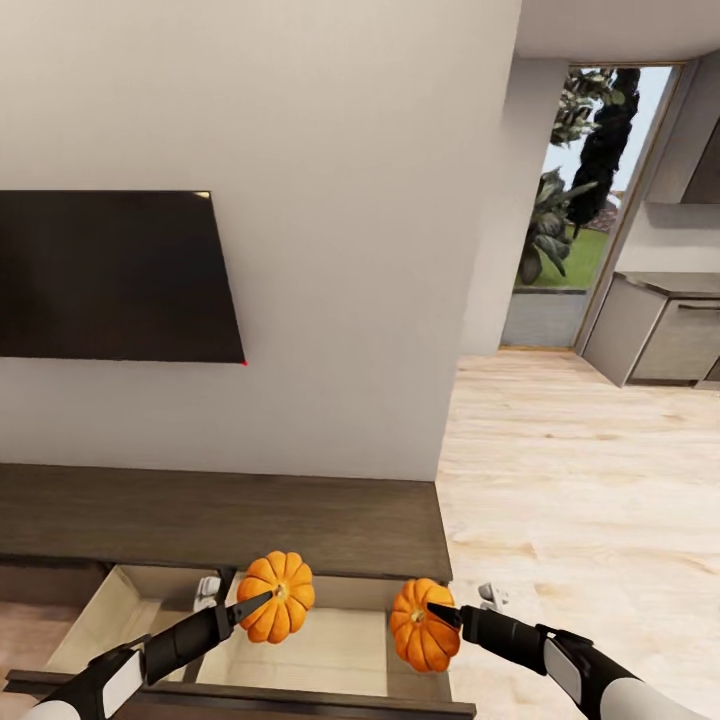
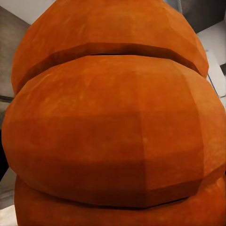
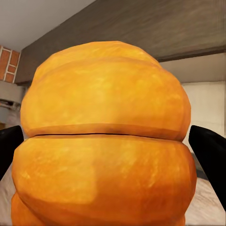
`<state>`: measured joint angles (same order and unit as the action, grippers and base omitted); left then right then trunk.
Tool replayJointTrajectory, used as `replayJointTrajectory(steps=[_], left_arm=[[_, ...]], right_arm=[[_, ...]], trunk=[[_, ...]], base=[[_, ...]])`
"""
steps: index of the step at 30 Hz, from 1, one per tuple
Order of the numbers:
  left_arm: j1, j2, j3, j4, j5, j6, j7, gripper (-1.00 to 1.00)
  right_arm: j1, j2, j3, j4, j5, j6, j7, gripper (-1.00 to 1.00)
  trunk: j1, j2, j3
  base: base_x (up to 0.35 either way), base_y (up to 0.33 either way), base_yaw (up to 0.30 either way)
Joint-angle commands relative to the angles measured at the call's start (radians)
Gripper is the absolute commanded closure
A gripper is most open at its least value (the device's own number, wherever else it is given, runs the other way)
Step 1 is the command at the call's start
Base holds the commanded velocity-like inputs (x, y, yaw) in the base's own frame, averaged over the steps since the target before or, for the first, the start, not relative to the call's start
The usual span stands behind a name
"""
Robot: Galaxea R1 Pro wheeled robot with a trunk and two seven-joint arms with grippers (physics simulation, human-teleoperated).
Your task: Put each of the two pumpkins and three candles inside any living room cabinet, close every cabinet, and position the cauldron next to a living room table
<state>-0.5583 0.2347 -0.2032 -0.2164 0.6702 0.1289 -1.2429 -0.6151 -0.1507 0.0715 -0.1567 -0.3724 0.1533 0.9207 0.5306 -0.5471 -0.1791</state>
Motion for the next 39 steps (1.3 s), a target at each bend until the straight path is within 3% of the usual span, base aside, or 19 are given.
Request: replayJointTrajectory(steps=[1, 11, 23, 39], left_arm=[[0.000, 0.000, 0.000, 0.000, 0.000, 0.000, 0.000, 1.00], [0.000, 0.000, -0.001, -0.001, 0.000, -0.001, -0.004, 1.00], [0.000, -0.002, -0.001, -0.001, 0.000, -0.002, -0.006, 1.00], [0.000, 0.000, -0.004, -0.001, 0.000, -0.004, -0.005, 1.00]], right_arm=[[0.000, 0.000, -0.002, 0.000, 0.003, -0.001, -0.001, 1.00], [0.000, 0.013, -0.001, -0.001, 0.007, -0.002, -0.009, 1.00], [0.000, 0.022, -0.001, 0.000, 0.007, -0.001, -0.012, 1.00], [0.000, 0.035, -0.001, 0.000, 0.009, -0.003, -0.023, 1.00]], trunk=[[0.000, 0.000, 0.000], [0.000, 0.000, 0.001], [0.000, 0.000, 0.012], [0.000, 0.000, 0.013]], base=[[0.006, 0.116, 0.000], [0.132, 0.172, -0.009], [0.041, 0.055, -0.186], [0.050, 0.065, -0.009]])
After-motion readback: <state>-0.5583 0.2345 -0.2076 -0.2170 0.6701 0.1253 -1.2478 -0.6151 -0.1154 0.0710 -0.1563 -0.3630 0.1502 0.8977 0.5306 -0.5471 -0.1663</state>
